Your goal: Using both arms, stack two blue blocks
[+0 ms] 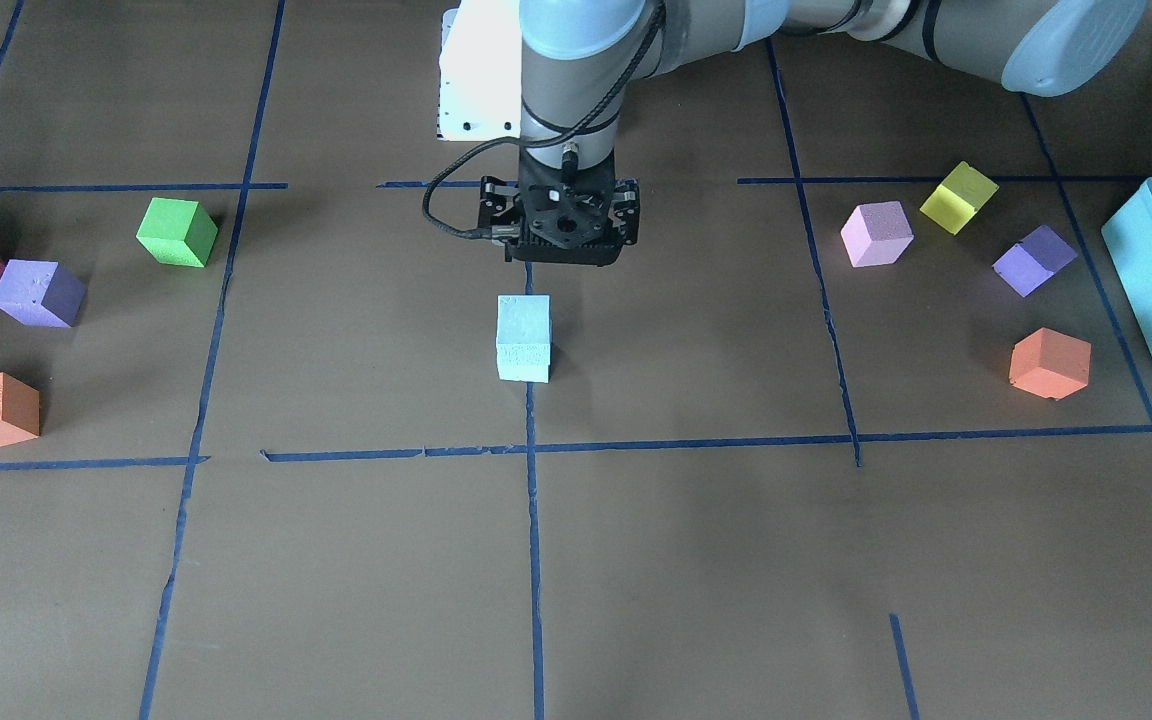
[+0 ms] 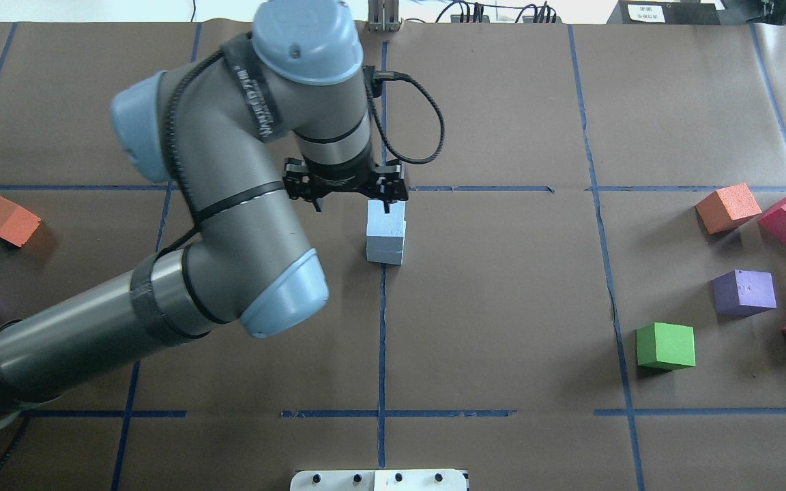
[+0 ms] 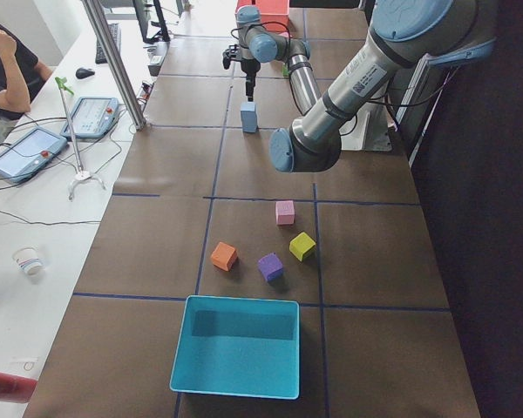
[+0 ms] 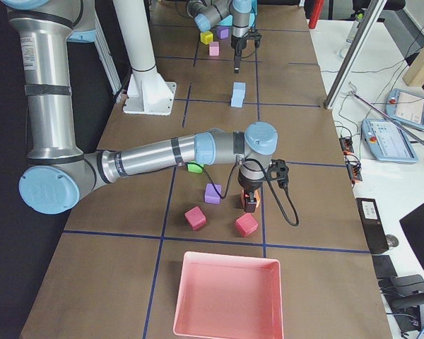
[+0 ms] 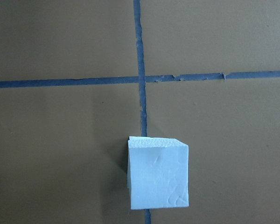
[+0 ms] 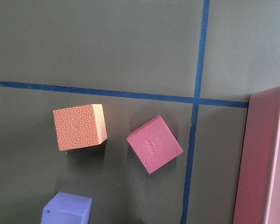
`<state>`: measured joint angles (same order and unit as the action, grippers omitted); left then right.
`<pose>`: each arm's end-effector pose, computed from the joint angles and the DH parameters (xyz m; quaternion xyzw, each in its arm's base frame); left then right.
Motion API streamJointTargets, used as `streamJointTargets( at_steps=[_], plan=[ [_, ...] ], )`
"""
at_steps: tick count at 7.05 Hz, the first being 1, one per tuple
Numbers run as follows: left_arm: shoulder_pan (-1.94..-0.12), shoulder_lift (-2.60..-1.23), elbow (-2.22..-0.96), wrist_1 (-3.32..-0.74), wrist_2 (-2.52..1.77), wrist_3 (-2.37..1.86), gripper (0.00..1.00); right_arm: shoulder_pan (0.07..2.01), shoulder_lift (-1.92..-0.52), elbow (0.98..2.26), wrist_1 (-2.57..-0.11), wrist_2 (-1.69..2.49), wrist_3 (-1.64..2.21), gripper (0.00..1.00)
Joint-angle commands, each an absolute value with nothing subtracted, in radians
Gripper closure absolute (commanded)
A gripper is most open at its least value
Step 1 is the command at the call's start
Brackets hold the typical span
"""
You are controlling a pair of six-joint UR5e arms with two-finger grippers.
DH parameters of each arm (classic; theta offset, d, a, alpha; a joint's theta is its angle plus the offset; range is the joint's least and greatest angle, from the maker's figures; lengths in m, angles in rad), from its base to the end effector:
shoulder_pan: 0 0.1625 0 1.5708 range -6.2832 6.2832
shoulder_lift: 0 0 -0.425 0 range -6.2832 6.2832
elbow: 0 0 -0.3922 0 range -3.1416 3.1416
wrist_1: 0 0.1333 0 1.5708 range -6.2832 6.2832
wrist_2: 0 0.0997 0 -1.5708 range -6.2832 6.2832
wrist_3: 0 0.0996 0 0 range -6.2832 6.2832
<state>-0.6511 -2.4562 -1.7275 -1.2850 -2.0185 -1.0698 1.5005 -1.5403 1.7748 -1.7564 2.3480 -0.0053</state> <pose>0.4711 -0.4723 0.0898 0.0231 0.4143 0.0138 0.9098 0.0284 -0.5007 0.5622 0.0103 -0.3793 -0.0442 0.9242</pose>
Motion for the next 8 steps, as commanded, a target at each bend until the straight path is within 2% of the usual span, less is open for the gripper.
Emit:
streamJointTargets(
  at_steps=[1,3,5,7,8],
  plan=[
    [-0.751,-2.213,-1.927,-1.267,-2.02,-0.896,0.0,1.523,-1.557,1.697,-1.676,2.352,-0.051,0.0],
    [-0.909,-2.044,-1.965,-1.275,-2.069,-0.676,0.0,1.551,-1.624,1.664,-1.556,2.355,-0.058,0.0],
    [-1.126,-1.857,-1.962,-1.295,-2.182,-0.409,0.0,1.597,-1.663,1.667,-1.554,2.426,-0.054,0.0],
    [-1.335,-1.711,-1.936,-1.299,-2.247,-0.161,0.0,1.603,-1.667,1.671,-1.554,2.434,-0.052,0.0],
    [-1.442,-1.691,-1.869,-1.316,-2.282,-0.067,0.0,1.603,-1.666,1.671,-1.554,2.434,-0.052,0.0]
  ],
)
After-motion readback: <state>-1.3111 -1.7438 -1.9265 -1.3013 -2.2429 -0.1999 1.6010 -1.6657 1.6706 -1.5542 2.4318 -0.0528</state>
